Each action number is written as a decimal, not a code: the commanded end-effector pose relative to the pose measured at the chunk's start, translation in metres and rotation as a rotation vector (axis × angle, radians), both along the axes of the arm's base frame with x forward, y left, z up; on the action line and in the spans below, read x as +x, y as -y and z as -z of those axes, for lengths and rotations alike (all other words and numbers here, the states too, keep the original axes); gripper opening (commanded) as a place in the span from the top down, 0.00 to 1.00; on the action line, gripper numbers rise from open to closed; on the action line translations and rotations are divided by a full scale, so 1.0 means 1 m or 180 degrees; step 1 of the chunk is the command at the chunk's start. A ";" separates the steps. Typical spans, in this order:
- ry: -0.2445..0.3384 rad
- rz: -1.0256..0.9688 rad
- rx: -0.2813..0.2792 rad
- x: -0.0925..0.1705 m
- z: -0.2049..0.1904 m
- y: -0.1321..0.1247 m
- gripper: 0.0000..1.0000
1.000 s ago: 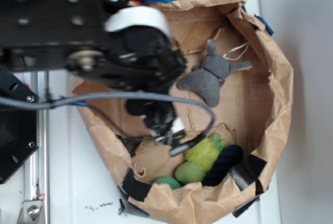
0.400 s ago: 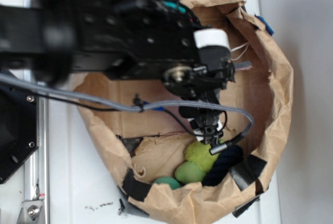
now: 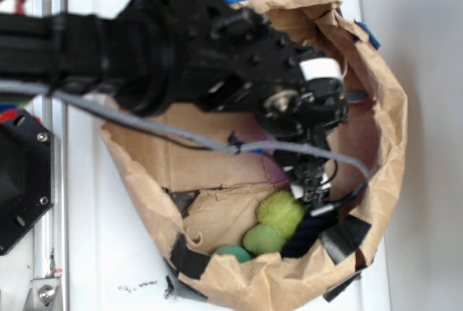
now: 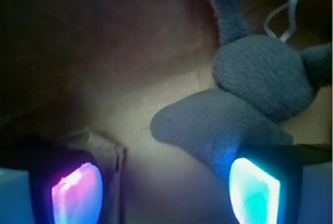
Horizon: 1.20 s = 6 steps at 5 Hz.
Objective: Grab the gray animal.
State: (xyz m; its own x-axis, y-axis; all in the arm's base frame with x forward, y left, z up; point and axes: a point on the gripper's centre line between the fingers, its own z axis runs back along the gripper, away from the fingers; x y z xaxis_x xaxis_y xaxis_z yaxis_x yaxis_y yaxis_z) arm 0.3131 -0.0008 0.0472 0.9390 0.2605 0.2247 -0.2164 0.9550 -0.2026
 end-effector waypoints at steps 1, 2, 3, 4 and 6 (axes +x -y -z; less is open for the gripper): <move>0.0169 -0.0328 0.0117 0.023 -0.011 -0.031 0.00; 0.0178 -0.0346 0.0067 0.014 -0.021 -0.032 0.00; 0.0145 -0.0323 0.0015 -0.002 -0.037 -0.029 0.00; 0.0128 -0.0623 0.0029 -0.008 -0.044 -0.037 0.00; 0.0248 -0.1213 -0.0077 0.000 -0.040 -0.049 0.00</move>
State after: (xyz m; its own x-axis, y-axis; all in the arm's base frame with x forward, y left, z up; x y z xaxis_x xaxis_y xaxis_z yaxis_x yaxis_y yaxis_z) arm 0.3112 0.0406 0.0698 0.7799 0.5808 0.2332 -0.5351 0.8120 -0.2329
